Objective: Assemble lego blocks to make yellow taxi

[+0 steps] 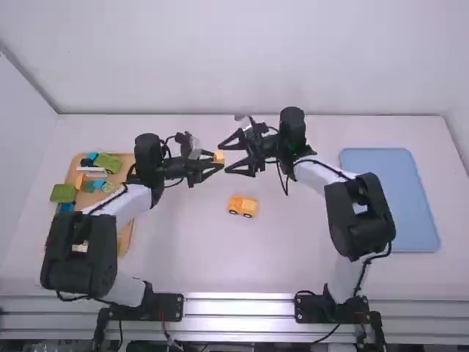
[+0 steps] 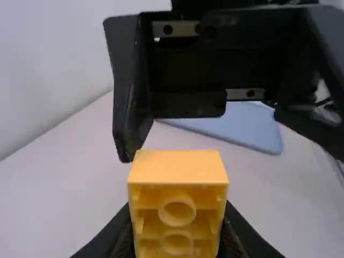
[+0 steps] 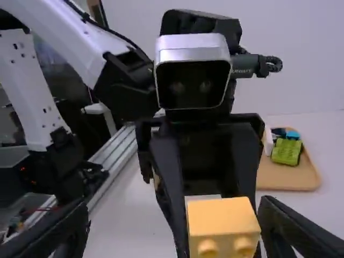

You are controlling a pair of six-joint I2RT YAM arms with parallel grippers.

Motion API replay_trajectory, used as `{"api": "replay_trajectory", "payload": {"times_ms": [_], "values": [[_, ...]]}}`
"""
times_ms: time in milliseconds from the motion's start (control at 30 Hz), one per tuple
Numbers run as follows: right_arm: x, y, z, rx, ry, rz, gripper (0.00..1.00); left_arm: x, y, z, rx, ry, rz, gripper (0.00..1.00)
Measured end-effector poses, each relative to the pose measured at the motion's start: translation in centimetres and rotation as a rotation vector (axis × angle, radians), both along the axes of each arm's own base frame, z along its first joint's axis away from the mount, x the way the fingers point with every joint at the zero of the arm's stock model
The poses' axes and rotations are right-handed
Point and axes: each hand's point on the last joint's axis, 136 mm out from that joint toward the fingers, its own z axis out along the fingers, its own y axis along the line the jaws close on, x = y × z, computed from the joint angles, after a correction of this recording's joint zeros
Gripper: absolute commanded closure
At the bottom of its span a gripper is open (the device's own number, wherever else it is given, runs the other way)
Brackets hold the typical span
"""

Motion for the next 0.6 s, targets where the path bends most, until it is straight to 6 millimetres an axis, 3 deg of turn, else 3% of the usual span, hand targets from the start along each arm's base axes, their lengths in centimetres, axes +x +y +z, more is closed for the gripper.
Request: {"api": "replay_trajectory", "payload": {"times_ms": [267,400,433,600], "values": [[-0.1,0.0,-0.1,-0.005,0.016,0.003,0.26,-0.7,-0.6,0.5,-0.022,0.007,-0.045,0.82],[-0.1,0.1,-0.1,-0.003,0.009,0.004,0.40,-1.1,-1.3,0.7,-0.024,-0.001,-0.068,0.82],[-0.1,0.1,-0.1,-0.002,0.004,0.003,0.50,-1.3,-1.7,0.7,-0.024,-0.007,-0.080,0.82],[-0.1,0.1,-0.1,0.000,0.000,0.003,0.58,-1.4,-2.1,0.7,-0.022,-0.011,-0.081,0.83]]}}
